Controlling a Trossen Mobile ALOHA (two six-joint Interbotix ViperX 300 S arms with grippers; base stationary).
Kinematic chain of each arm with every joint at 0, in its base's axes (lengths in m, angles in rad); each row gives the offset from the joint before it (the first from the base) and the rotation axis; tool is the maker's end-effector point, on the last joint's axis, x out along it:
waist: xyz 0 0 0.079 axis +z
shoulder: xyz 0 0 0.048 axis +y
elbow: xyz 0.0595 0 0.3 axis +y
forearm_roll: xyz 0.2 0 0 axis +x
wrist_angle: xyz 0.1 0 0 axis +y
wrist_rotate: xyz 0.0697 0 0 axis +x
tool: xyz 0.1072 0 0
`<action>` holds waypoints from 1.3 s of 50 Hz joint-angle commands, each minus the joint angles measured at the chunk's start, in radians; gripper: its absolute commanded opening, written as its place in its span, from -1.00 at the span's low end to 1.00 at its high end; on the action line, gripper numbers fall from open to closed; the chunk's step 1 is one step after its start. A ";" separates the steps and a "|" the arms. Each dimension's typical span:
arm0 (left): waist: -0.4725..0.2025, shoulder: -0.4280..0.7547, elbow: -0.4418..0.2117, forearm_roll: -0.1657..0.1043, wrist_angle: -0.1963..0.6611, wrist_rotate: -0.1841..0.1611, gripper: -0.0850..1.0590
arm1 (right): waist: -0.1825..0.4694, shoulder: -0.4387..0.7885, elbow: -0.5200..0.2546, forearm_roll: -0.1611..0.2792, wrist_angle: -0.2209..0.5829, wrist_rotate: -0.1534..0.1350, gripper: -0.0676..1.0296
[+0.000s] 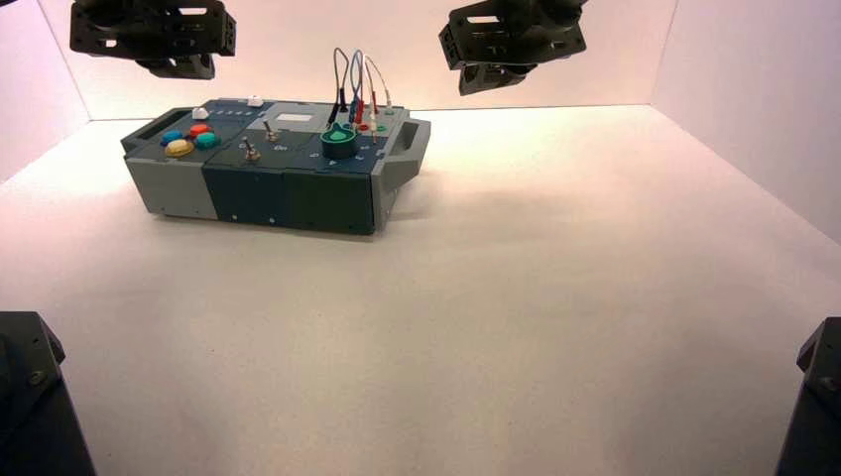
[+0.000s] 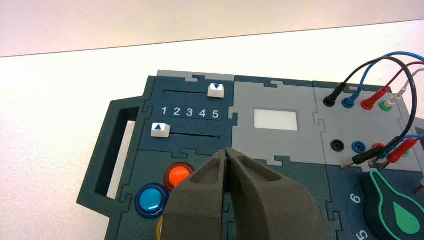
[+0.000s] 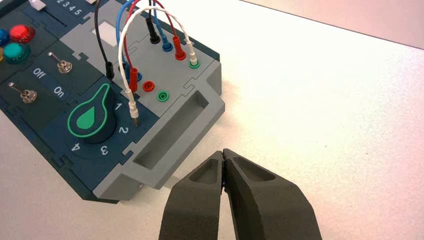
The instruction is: Flip the bottom switch on with the right gripper.
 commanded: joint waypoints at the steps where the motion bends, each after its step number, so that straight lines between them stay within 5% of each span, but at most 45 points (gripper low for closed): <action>1: 0.003 -0.011 -0.014 0.002 -0.009 0.003 -0.90 | 0.005 -0.025 -0.020 0.000 -0.008 0.002 -0.92; 33: 0.014 -0.012 -0.009 0.002 -0.011 0.003 -0.90 | 0.005 -0.031 -0.017 0.000 -0.005 0.002 -0.92; 53: 0.110 -0.009 -0.017 0.002 -0.014 0.005 -0.90 | 0.021 -0.046 -0.034 -0.002 0.040 0.000 -0.92; 65: 0.172 0.075 -0.072 0.002 -0.028 0.044 -0.90 | 0.037 -0.054 -0.035 -0.002 0.046 0.000 -0.92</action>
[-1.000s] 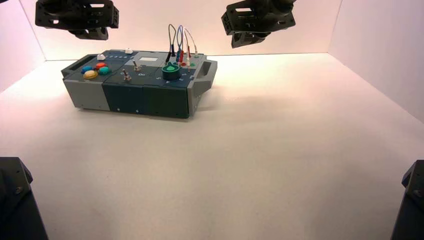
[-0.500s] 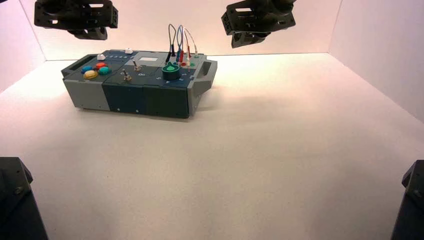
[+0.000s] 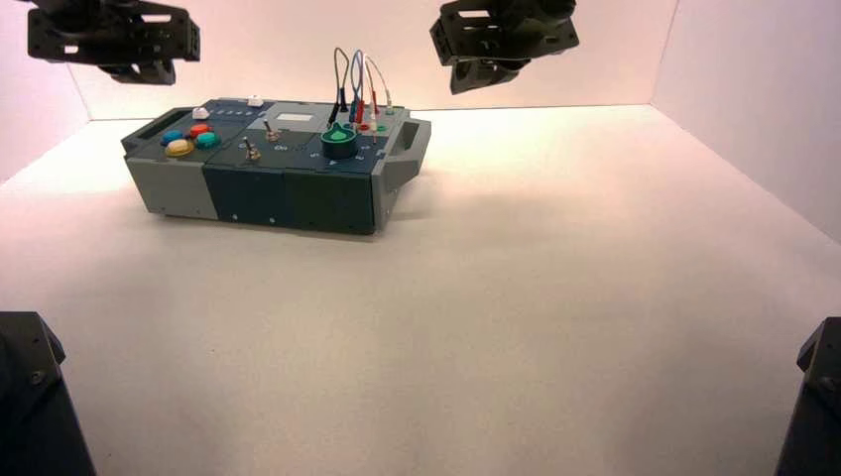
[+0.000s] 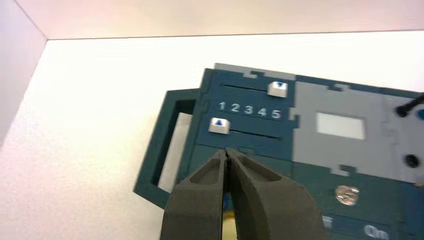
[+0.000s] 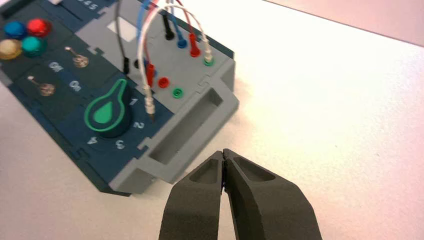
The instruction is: Flip the bottom switch on with the right gripper.
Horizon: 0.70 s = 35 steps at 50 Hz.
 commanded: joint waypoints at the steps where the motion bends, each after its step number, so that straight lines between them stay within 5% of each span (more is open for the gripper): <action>1: 0.037 0.032 -0.054 0.002 -0.015 0.008 -0.90 | 0.006 -0.035 -0.023 -0.002 0.003 0.000 -0.92; 17: 0.058 0.143 -0.133 0.003 -0.008 0.032 -0.90 | 0.006 -0.038 -0.041 -0.002 0.052 -0.002 -0.92; 35: 0.164 0.184 -0.178 0.003 0.043 0.034 -0.90 | 0.006 -0.017 -0.055 -0.008 0.052 -0.005 -0.92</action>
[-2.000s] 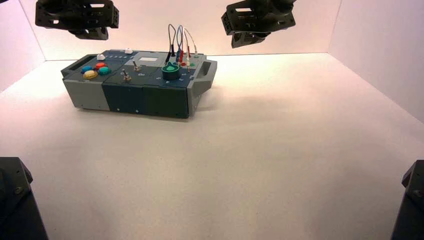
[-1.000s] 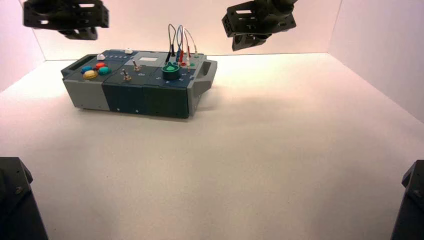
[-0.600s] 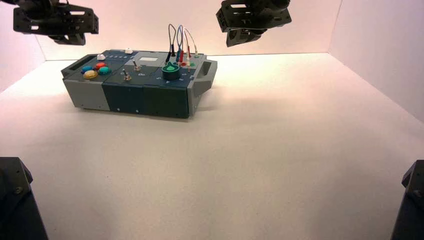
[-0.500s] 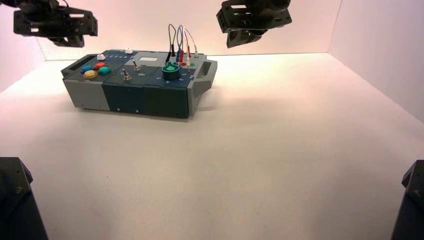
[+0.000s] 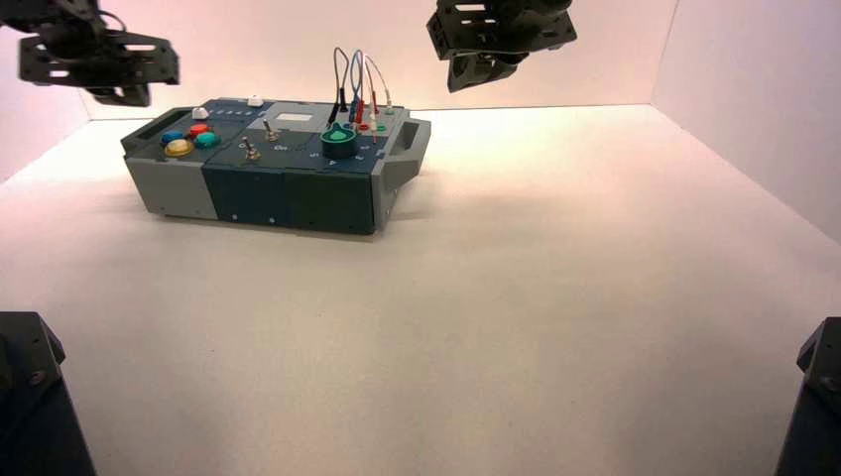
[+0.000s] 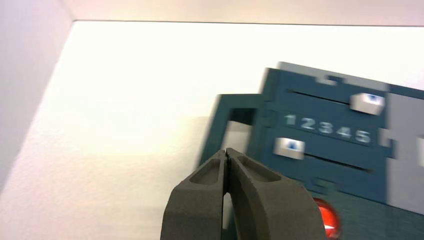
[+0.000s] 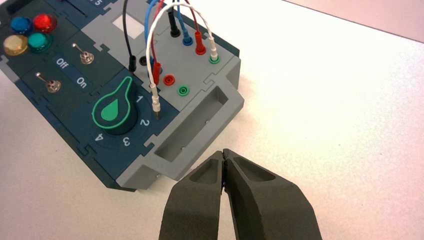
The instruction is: Flip the bottom switch on with the right gripper.
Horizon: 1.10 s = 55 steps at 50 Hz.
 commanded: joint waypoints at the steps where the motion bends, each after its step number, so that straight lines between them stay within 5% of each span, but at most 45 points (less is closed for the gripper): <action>1: 0.026 -0.006 -0.044 0.003 0.044 0.005 -0.90 | 0.006 -0.012 -0.034 -0.005 -0.005 -0.002 -0.92; 13: 0.025 0.048 -0.150 0.008 0.232 0.038 -0.90 | 0.005 0.003 -0.044 -0.005 -0.005 -0.002 -0.92; 55: -0.028 0.156 -0.210 -0.003 0.261 0.044 -0.90 | 0.002 0.031 -0.094 -0.006 0.037 -0.003 -0.92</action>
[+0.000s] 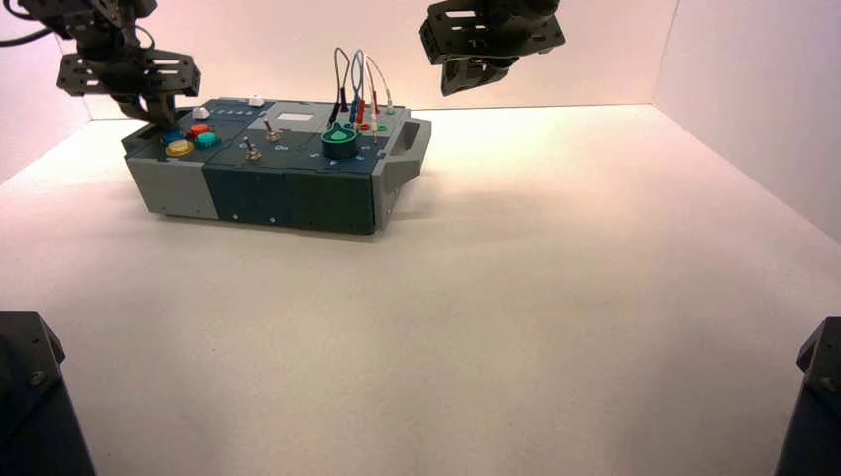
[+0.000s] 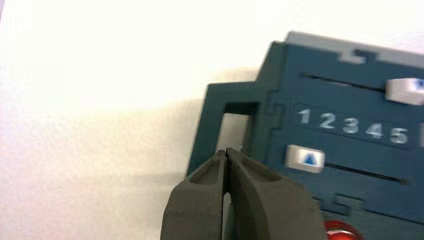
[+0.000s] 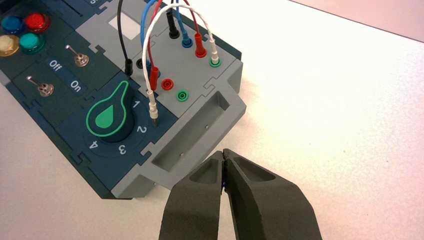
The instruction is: Flip the bottom switch on with the right gripper.
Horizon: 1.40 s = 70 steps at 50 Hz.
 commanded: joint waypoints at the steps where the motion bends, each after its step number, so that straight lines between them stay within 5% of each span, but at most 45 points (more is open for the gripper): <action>1: -0.006 0.015 -0.018 -0.002 0.005 -0.002 -0.90 | 0.003 -0.017 -0.044 -0.005 0.021 -0.002 -0.92; 23: -0.006 0.021 -0.028 -0.002 0.005 -0.002 -0.90 | 0.135 0.035 -0.204 -0.011 0.163 -0.025 -0.92; 43: -0.008 0.006 -0.028 -0.002 0.002 0.000 -0.90 | 0.279 0.225 -0.419 0.012 0.225 -0.021 -0.91; 70: -0.008 0.000 -0.028 -0.002 0.002 0.000 -0.90 | 0.334 0.402 -0.673 0.040 0.348 -0.026 -0.91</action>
